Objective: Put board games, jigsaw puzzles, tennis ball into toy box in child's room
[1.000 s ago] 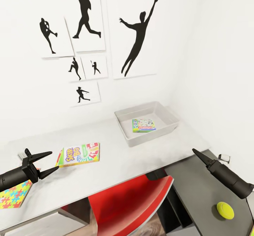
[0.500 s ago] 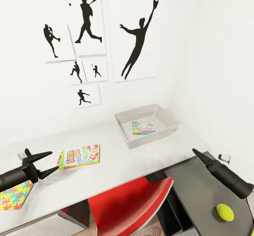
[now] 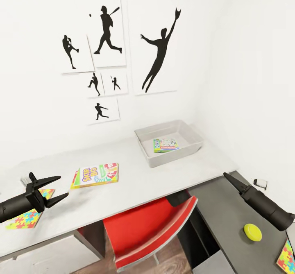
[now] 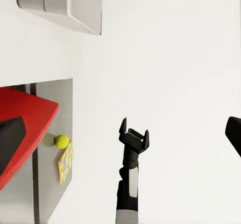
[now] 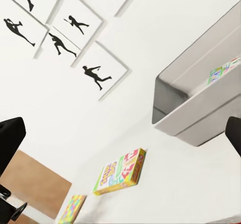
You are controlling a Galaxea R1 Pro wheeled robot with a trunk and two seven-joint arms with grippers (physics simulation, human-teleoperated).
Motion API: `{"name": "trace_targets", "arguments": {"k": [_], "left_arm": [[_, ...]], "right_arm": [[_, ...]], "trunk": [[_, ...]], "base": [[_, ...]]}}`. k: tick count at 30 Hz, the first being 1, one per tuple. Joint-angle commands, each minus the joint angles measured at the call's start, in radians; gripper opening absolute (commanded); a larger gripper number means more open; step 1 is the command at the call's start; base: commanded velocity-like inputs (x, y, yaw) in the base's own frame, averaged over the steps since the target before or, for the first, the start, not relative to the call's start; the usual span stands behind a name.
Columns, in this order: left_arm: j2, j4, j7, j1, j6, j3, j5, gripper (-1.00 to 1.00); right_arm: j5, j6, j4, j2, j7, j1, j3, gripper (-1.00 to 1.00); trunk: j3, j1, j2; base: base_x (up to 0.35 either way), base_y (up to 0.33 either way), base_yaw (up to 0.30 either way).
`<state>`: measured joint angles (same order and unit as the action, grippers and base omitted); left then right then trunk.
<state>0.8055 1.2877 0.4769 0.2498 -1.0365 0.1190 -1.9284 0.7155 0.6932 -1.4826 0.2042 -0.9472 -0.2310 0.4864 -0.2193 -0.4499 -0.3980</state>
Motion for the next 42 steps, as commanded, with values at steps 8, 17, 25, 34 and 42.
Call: {"name": "trace_targets", "arguments": {"k": [8, 17, 25, 34, 42], "left_arm": [[0.001, 0.001, 0.009, 0.002, 0.0, 0.003, 0.005, 1.0], [0.001, 0.001, 0.009, 0.002, 0.0, 0.004, 0.005, 1.0], [0.001, 0.001, 0.009, 0.002, 0.0, 0.005, 0.005, 1.0], [0.001, 0.001, 0.009, 0.002, 0.0, 0.004, 0.005, 1.0], [0.001, 0.001, 0.009, 0.002, 0.0, 0.006, 0.005, 1.0]], "right_arm": [[0.004, 0.007, 0.0, 0.0, 0.001, -0.001, 0.001, 1.0], [0.004, 0.007, 0.0, 0.0, 0.001, -0.001, 0.001, 1.0], [0.004, 0.006, 0.0, 0.0, 0.001, -0.001, 0.001, 1.0], [0.004, 0.006, 0.0, 0.0, 0.001, -0.001, 0.001, 1.0], [0.004, 0.006, -0.001, 0.0, 0.001, -0.001, 0.0, 1.0]], "trunk": [[0.011, 0.0, -0.002], [0.018, 0.0, -0.002], [0.022, 0.0, -0.002], [0.03, 0.0, -0.002], [0.037, 0.0, -0.002]], "base": [[-0.159, 0.0, 0.065], [-0.019, 0.032, 0.061], [-0.002, 0.223, 0.104], [0.0, 0.272, 0.219], [0.0, 0.278, 0.237]]}}
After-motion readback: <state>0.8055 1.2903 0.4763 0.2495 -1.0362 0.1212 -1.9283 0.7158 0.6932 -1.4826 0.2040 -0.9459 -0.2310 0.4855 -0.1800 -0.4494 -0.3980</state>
